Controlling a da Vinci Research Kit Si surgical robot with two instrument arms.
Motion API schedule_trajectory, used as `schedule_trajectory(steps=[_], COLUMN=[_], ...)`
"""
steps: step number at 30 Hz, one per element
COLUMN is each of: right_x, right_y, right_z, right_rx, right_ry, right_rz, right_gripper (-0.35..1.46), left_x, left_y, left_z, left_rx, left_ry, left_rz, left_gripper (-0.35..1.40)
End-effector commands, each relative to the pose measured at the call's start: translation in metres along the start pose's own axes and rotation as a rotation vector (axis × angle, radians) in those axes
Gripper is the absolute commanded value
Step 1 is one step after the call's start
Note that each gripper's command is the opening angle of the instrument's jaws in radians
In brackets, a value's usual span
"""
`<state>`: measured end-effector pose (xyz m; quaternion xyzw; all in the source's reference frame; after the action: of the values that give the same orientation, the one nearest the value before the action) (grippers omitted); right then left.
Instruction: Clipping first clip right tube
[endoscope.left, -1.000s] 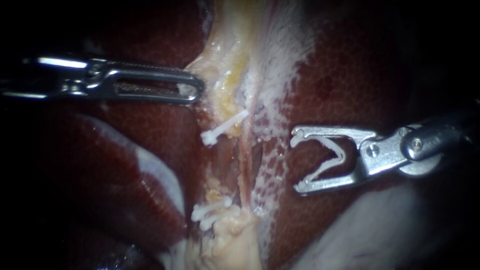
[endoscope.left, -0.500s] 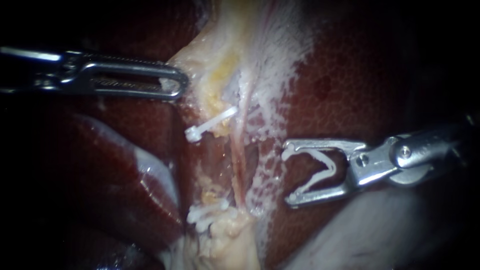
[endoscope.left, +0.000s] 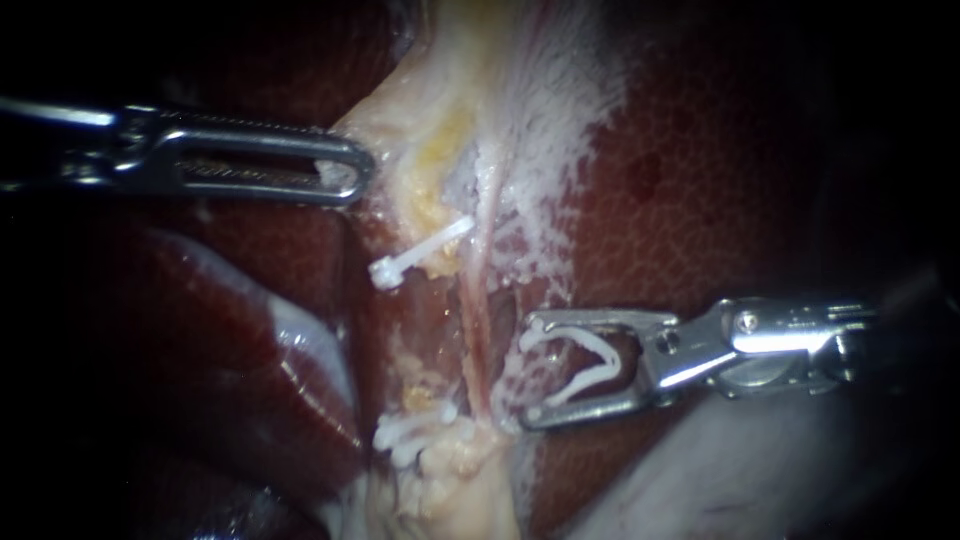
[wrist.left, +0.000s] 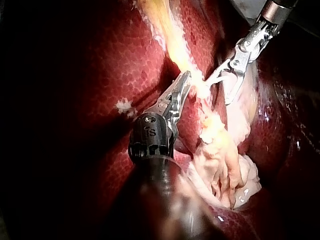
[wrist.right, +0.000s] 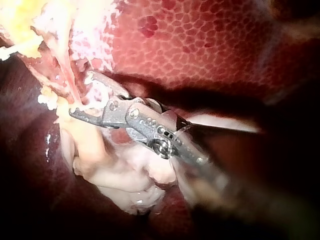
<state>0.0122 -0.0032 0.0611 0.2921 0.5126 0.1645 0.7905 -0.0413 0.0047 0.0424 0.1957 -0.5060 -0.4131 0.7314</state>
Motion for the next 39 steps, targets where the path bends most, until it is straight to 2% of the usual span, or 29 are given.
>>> schedule_trajectory(steps=[1, 4, 9, 18, 25, 29, 39], right_x=[0.0000, 0.0001, 0.0004, -0.0008, -0.0008, -0.0007, -0.0006], right_y=[0.0001, 0.0001, 0.0003, 0.0008, 0.0018, 0.0016, 0.0003], right_z=[0.0002, 0.0008, 0.0019, 0.0036, 0.0043, 0.0044, 0.0044], right_rx=[0.006, 0.028, 0.058, 0.063, 0.061, 0.084, 0.177], right_ry=[-0.002, -0.007, 0.010, 0.005, 0.014, 0.038, 0.063], right_rz=[0.005, 0.031, 0.058, 0.049, 0.061, 0.091, 0.171], right_gripper=[0.55, 0.53, 0.53, 0.53, 0.52, 0.51, 0.49], left_x=[0.0000, 0.0000, 0.0000, 0.0000, -0.0001, -0.0001, -0.0001], left_y=[-0.0001, -0.0002, -0.0003, -0.0003, -0.0004, -0.0005, -0.0004], left_z=[0.0000, -0.0001, -0.0001, -0.0001, -0.0002, -0.0002, -0.0003], left_rx=[0.001, 0.001, 0.000, 0.000, -0.001, -0.001, 0.000], left_ry=[0.000, 0.000, 0.000, 0.000, 0.000, 0.000, 0.000], left_rz=[0.001, 0.001, 0.001, 0.001, 0.001, 0.001, 0.001], left_gripper=[-0.35, -0.35, -0.35, -0.35, -0.35, -0.35, -0.35])
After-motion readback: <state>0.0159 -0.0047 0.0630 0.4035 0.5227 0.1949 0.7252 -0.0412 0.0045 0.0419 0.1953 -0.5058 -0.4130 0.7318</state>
